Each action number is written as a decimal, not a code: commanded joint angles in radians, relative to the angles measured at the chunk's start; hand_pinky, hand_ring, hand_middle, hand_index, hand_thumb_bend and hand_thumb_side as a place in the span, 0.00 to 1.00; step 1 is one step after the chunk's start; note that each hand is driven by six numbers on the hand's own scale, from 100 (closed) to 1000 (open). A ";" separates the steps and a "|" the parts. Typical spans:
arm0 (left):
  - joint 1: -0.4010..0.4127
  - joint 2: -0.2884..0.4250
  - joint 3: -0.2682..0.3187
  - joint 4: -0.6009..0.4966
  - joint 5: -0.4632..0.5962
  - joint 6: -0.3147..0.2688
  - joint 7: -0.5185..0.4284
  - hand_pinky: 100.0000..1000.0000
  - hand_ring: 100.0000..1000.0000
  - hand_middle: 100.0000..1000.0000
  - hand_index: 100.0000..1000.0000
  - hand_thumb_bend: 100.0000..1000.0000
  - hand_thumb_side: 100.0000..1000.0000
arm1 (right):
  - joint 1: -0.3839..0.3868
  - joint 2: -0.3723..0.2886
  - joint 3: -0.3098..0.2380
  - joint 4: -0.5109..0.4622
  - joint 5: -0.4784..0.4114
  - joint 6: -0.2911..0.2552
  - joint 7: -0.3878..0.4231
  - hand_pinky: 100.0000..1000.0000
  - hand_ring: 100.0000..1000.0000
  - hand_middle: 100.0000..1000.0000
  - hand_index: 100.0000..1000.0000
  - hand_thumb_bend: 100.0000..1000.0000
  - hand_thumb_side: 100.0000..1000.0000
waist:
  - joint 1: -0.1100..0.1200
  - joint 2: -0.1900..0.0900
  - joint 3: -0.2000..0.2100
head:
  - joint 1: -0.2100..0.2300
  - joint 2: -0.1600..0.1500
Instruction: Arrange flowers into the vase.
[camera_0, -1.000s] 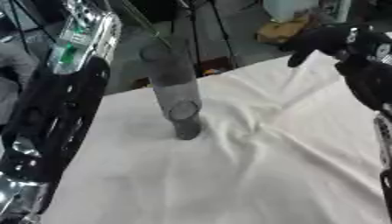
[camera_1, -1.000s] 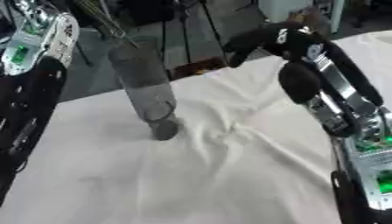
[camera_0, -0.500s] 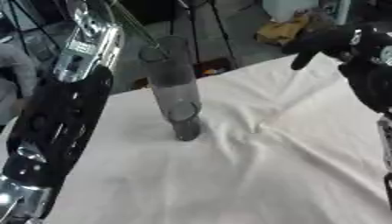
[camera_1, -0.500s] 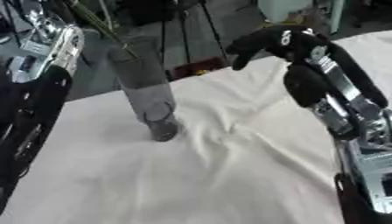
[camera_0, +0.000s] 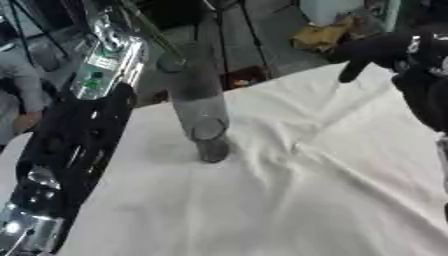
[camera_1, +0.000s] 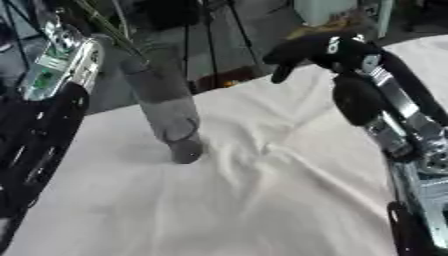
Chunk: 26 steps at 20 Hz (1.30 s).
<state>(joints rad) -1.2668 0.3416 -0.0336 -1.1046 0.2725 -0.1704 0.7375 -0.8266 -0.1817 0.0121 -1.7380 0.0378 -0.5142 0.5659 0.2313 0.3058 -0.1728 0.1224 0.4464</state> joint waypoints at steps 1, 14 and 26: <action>-0.026 0.022 -0.002 0.008 -0.009 0.000 -0.002 0.00 0.00 0.00 0.01 0.00 0.81 | -0.016 -0.016 -0.007 -0.011 -0.008 0.003 0.001 0.74 0.74 0.52 0.81 0.20 1.00 | -0.007 -0.018 0.000 | 0.007 -0.017; -0.030 0.015 -0.015 0.055 -0.065 0.056 -0.043 0.00 0.00 0.00 0.08 0.00 0.88 | -0.008 -0.030 -0.018 -0.008 -0.022 0.015 0.005 0.74 0.73 0.51 0.81 0.20 1.00 | -0.005 -0.013 -0.003 | 0.004 -0.017; -0.031 0.020 -0.022 0.077 -0.137 0.123 -0.104 0.00 0.00 0.08 0.11 0.00 0.88 | -0.001 -0.038 -0.025 -0.010 -0.029 0.021 -0.002 0.74 0.73 0.51 0.81 0.20 1.00 | -0.005 -0.011 -0.003 | 0.008 -0.001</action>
<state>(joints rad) -1.2710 0.3328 -0.0581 -1.0190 0.1512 -0.0559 0.6381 -0.8166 -0.2040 -0.0069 -1.7380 0.0164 -0.4962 0.5665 0.2356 0.3144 -0.1779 0.1271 0.4409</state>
